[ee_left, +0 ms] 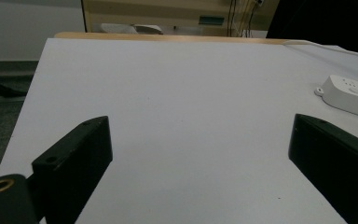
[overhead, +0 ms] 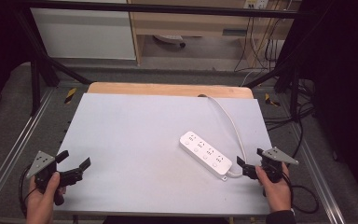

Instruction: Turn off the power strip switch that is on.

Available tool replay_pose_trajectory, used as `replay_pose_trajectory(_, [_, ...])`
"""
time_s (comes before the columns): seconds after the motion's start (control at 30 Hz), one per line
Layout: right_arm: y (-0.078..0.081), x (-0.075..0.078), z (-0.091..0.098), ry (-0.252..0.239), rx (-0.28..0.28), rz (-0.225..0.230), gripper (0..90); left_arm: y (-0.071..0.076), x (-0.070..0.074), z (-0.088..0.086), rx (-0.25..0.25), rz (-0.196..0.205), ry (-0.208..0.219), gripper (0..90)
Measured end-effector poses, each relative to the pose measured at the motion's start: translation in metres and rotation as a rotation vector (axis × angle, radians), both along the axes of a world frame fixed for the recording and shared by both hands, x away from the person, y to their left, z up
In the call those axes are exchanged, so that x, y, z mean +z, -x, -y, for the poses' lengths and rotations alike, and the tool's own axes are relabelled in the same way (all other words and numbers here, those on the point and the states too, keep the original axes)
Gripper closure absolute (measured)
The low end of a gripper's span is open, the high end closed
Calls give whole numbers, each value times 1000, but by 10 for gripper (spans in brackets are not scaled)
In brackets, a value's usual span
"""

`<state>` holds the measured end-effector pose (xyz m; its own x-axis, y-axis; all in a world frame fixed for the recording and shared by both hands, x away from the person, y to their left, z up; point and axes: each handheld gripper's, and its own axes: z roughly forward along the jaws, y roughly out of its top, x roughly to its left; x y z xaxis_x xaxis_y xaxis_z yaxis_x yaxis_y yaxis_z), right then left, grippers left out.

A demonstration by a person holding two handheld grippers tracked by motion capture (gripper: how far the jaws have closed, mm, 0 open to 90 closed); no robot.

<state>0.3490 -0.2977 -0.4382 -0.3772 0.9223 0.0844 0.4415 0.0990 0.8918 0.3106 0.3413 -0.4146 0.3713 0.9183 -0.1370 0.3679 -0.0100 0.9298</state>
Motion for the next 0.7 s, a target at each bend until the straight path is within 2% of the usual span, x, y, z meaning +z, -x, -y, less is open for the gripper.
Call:
replay_pose_trajectory(0.33, [2, 6, -5, 22, -2, -1, 43, -2, -1, 4, -38, -11, 2, 48])
replay_pose_trajectory(0.47, [4, 11, -6, 5, -3, 20, 28, -2, -2, 8, -50, -16, -2, 48])
replay_pose_trajectory(0.7, [6, 15, -12, -4, 15, 24, 29, -3, -3, 8, -51, -30, -8, 48])
